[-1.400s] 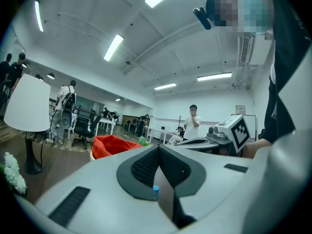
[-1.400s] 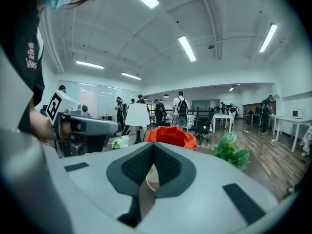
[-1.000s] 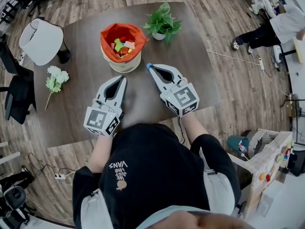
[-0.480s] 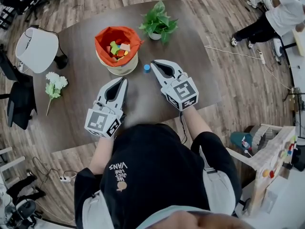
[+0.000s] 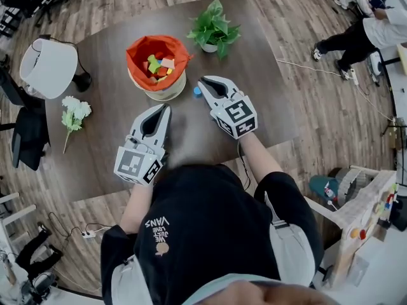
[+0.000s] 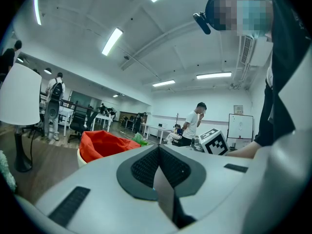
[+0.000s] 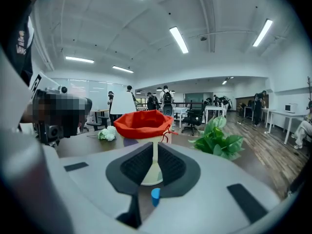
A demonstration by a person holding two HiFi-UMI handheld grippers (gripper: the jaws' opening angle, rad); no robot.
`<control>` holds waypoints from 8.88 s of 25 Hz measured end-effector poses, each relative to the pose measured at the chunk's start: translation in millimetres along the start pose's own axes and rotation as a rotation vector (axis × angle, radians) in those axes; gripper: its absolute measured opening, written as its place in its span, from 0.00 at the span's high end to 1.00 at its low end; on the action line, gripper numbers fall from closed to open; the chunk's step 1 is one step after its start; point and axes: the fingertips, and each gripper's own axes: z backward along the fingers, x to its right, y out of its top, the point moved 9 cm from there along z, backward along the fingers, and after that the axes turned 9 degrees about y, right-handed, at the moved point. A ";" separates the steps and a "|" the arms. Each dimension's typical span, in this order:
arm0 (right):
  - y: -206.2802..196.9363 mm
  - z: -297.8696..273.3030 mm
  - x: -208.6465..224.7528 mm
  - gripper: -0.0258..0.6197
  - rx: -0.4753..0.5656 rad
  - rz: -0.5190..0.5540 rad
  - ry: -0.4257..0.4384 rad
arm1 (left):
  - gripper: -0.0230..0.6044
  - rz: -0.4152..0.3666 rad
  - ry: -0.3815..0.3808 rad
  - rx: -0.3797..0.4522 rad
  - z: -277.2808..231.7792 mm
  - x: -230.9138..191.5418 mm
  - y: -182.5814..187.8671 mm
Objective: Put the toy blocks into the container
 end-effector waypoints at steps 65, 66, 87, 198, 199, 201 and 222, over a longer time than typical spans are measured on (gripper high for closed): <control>-144.3 -77.8 21.3 0.72 -0.428 -0.115 0.032 | 0.95 -0.010 0.111 -0.031 24.5 -13.5 -5.3; -144.1 -78.2 21.2 0.72 -0.430 -0.112 0.034 | 0.95 -0.010 0.112 -0.030 25.0 -14.0 -5.3; -47.1 -43.4 5.1 0.73 -0.242 -0.030 0.019 | 0.95 0.002 0.069 -0.001 22.1 -11.7 -3.2; 77.0 24.7 -86.2 0.91 0.124 0.062 0.135 | 0.95 0.015 0.077 0.066 42.8 -13.3 6.1; 75.0 25.2 -87.4 0.92 0.122 0.057 0.139 | 0.95 0.014 0.078 0.066 43.1 -13.6 5.9; 71.6 25.7 -88.4 0.93 0.116 0.051 0.142 | 0.95 0.013 0.079 0.067 43.1 -14.3 5.5; 61.5 24.7 -91.0 0.93 0.069 0.029 0.157 | 0.95 0.011 0.080 0.070 42.2 -15.1 8.4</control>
